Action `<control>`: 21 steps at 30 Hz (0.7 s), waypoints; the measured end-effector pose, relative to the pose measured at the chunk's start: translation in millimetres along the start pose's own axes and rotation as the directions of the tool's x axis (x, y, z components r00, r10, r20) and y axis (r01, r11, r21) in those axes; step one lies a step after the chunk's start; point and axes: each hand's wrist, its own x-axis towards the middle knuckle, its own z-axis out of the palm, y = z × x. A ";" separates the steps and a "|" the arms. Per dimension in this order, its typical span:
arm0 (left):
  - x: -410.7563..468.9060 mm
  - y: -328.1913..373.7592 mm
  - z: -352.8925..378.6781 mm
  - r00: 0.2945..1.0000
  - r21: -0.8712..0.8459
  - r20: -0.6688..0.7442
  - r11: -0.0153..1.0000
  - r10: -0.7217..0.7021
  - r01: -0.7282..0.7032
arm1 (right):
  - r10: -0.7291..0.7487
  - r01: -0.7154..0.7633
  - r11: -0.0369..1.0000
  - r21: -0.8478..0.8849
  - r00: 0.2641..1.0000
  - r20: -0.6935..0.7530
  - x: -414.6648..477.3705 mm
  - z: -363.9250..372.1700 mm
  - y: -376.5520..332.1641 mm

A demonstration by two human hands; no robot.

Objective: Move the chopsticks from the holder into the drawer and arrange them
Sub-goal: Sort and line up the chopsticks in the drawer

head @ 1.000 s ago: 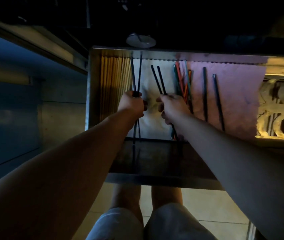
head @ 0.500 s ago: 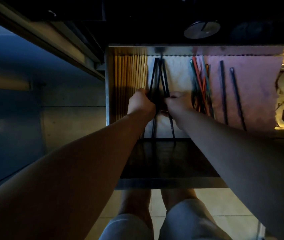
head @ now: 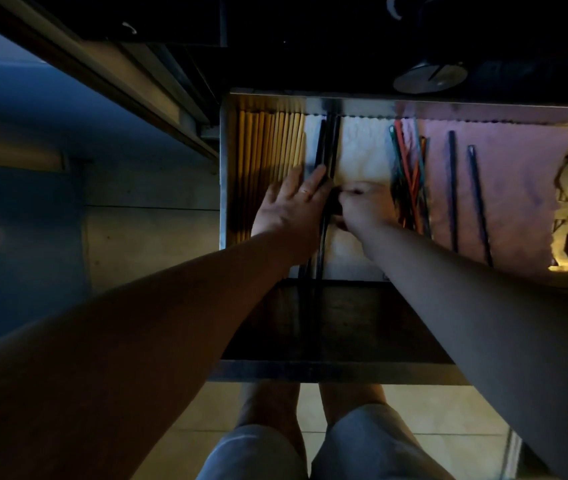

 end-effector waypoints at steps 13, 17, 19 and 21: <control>-9.1 -23.5 20.1 0.997 0.095 0.054 0.995 -0.046 0.041 | -0.102 0.103 0.990 -0.094 0.995 0.022 -8.3 9.0 -0.8; -12.5 -24.1 16.3 0.998 0.108 0.054 0.994 -0.033 0.026 | -0.135 0.146 0.980 -0.138 0.987 0.085 -11.3 12.1 -1.9; -13.8 -24.0 13.5 0.997 0.087 0.079 0.996 -0.018 0.011 | -0.133 0.145 0.978 -0.150 0.987 0.088 -10.8 12.5 -3.0; -14.4 -24.2 10.4 0.993 0.078 0.119 0.997 -0.001 -0.008 | -0.133 0.141 0.977 -0.157 0.989 0.062 -11.4 12.0 -6.2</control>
